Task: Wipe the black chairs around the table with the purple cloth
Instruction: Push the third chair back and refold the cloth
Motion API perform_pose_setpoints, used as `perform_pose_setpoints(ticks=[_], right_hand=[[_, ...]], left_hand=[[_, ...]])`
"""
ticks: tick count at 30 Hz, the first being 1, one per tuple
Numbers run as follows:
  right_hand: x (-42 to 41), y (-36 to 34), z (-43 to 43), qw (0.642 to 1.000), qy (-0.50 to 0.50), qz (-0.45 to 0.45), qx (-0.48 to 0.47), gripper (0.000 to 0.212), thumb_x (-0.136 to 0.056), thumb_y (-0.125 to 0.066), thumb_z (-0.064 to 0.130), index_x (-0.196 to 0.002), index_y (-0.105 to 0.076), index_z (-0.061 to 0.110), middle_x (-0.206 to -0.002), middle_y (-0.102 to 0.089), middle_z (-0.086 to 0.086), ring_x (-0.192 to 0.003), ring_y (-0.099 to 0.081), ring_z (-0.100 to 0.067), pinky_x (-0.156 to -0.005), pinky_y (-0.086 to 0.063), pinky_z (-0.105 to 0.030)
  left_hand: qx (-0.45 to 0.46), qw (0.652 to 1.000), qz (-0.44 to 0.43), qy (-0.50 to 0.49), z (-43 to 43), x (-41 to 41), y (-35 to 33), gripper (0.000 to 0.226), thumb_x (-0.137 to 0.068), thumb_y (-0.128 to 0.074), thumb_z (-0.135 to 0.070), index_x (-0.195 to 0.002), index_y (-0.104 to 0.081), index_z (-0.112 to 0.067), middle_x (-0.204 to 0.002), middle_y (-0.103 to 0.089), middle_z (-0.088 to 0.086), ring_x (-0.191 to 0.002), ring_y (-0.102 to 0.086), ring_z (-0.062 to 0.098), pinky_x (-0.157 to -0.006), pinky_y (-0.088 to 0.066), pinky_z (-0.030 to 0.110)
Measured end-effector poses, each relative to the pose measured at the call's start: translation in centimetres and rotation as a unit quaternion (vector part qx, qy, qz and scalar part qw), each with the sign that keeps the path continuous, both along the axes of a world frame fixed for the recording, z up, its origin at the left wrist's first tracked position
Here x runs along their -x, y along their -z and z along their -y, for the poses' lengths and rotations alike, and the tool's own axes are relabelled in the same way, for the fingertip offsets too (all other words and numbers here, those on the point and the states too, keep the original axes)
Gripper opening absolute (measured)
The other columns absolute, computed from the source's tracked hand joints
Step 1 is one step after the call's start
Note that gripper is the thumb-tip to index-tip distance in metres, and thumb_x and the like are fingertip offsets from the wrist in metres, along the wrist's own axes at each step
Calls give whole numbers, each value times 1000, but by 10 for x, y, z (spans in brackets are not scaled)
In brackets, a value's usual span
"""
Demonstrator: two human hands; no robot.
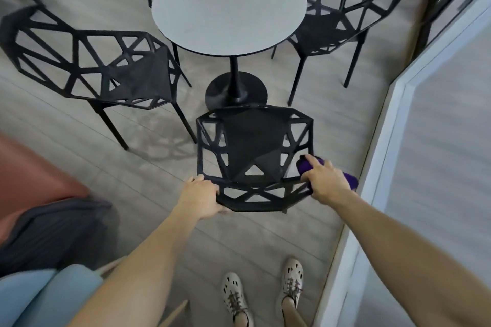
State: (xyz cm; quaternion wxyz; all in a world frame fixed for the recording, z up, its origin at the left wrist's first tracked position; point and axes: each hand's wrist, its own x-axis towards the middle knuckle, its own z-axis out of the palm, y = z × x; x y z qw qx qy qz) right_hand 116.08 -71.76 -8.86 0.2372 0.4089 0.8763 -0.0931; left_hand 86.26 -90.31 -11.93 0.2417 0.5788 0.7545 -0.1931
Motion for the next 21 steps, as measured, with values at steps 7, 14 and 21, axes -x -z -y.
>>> perform_pose_setpoints(ticks=[7,14,21], right_hand=[[-26,-16,-59,999,-14,-5,28,53,-96,-69,12,-138,-66,44,-176,-16,-3,-138,-44,-37,-96,-57,-45],[-25,-56,-118,997,12,-51,63,59,-89,-72,15,-139,-65,46,-172,-24,3,-124,-58,-33,-95,-59,-44],[2,-101,-196,994,27,-98,44,50,-88,-72,23,-132,-68,47,-164,-32,4,-122,-61,-34,-102,-57,-46]], left_hand=[[70,989,90,-91,-41,-22,-29,50,-83,-78,-55,-127,-69,-32,-121,-71,-8,-113,-64,19,-99,-54,36],[-32,982,92,-160,-107,-20,-93,49,-97,-69,-41,-143,-63,-23,-139,-67,1,-127,-63,24,-108,-52,41],[-137,977,80,-143,-204,1,-125,52,-103,-64,-45,-151,-53,-30,-149,-58,-2,-130,-60,22,-105,-52,39]])
